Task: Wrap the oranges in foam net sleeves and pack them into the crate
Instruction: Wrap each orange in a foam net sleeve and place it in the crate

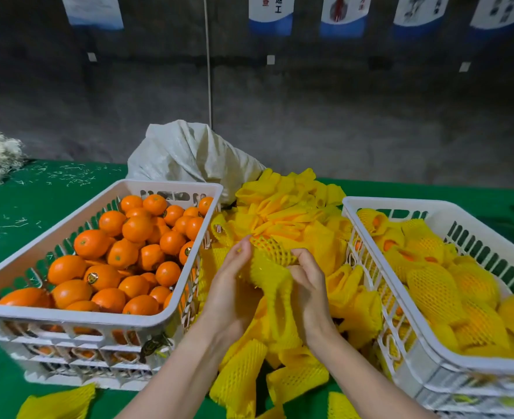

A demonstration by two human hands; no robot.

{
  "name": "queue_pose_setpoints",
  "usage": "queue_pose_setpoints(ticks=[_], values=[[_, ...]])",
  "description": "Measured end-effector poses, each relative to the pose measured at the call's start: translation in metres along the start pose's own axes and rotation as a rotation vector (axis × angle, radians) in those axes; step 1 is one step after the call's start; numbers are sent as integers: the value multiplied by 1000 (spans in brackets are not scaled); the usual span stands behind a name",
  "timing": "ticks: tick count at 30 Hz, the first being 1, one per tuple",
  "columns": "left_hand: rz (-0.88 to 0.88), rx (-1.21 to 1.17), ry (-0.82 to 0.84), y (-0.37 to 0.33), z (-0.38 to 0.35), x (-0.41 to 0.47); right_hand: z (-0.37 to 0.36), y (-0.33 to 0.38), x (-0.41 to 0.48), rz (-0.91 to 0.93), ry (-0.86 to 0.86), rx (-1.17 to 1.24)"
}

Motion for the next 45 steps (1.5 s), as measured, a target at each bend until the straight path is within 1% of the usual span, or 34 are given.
queue_pose_setpoints(ticks=[2,3,5,7,9,13,16,19,22,25,27,29,30,31,34,36,37,38,39,41,42,43,45], values=[[78,-80,17,7,-6,3,-1,3,-3,9,13,38],[85,-89,27,9,-7,4,0,4,-3,39,17,-8],[66,-89,19,10,-7,7,3,11,3,117,16,-116],[52,-96,4,9,-7,10,8,13,12,170,-17,-145],[58,-94,5,8,-8,11,12,14,22,179,-40,-131],[132,-124,133,8,-13,6,15,7,30,135,-40,-49],[142,-158,123,7,-15,8,15,-2,27,122,7,29],[114,-196,30,5,-17,9,15,-10,22,155,93,-3],[32,-168,-153,3,-12,14,17,-14,23,97,199,-81],[-63,-88,-316,-1,-6,19,18,-14,28,-202,214,26],[-106,1,-389,-3,-5,21,20,-15,27,-349,219,126],[-137,117,-439,-3,-6,23,14,-15,24,-356,264,113],[-162,172,-468,-3,-6,24,12,-14,22,-357,261,85],[-211,232,-503,-4,-4,25,9,-15,20,-376,239,84],[-464,488,-562,-5,1,26,2,-21,20,-429,165,35],[-561,611,-617,-5,5,26,-1,-22,18,-427,138,36],[-583,630,-642,-4,6,26,-1,-24,18,-447,124,64],[-579,606,-653,-4,6,28,-1,-27,17,-477,108,101],[-530,513,-633,-2,8,30,0,-30,17,-510,91,149],[-334,301,-534,0,11,36,0,-34,18,-525,36,246],[-256,242,-481,2,13,38,1,-36,18,-527,0,280],[-219,227,-440,3,15,39,2,-38,19,-527,-24,307],[-210,243,-401,6,16,40,2,-35,19,-519,-31,354]])
Point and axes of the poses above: each hand's wrist, its own x-axis towards the middle knuckle, its own z-axis out of the back of the hand, y = z × x, the point moved 2 cm from there along x, towards the middle knuckle, and after that the axes turned 14 degrees about z, right-handed, at the moved point
